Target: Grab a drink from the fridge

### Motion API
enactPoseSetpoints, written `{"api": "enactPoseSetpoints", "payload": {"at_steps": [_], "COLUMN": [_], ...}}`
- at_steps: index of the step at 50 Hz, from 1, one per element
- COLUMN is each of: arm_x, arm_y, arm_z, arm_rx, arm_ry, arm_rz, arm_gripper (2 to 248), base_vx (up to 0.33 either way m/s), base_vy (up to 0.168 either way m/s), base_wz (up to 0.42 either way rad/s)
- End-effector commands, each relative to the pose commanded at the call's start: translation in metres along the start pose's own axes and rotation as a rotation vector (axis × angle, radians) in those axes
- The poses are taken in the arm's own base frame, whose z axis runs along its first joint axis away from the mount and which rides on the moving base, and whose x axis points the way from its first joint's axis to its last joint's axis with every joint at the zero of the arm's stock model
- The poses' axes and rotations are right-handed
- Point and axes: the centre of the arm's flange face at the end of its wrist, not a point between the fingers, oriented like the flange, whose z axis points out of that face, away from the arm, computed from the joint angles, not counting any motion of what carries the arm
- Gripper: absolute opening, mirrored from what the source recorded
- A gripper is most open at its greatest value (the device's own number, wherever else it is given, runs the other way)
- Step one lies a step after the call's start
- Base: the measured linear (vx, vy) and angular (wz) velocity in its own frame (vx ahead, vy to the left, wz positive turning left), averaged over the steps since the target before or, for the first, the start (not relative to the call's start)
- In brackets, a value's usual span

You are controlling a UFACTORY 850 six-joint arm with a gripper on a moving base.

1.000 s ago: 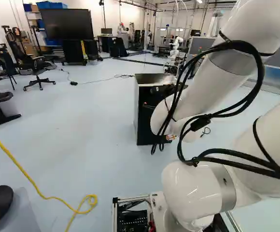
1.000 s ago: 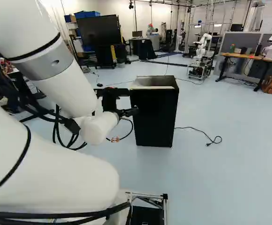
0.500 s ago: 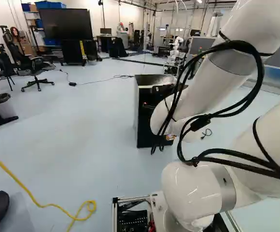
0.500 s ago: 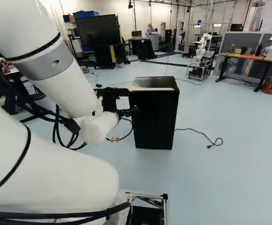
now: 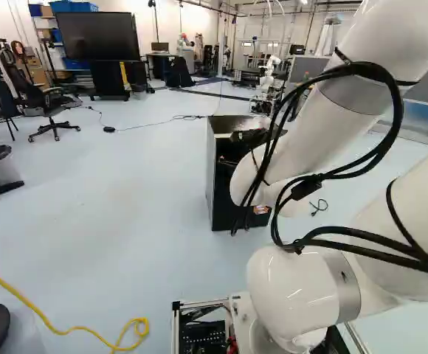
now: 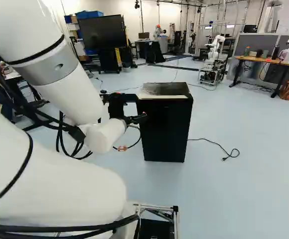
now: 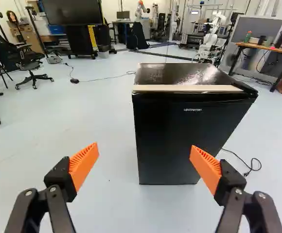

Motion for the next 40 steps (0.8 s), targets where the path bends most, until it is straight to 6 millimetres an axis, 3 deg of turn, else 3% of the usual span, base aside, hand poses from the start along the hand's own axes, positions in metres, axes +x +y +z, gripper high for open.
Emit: {"api": "enactPoseSetpoints", "payload": {"at_steps": [40], "arm_x": [0.0], "arm_y": [0.0], "arm_z": [0.0], "arm_rx": [0.0], "arm_ry": [0.0], "arm_rz": [0.0], "arm_gripper": [247], "base_vx": [0.064], "base_vy": [0.033], "base_wz": [-0.01]}}
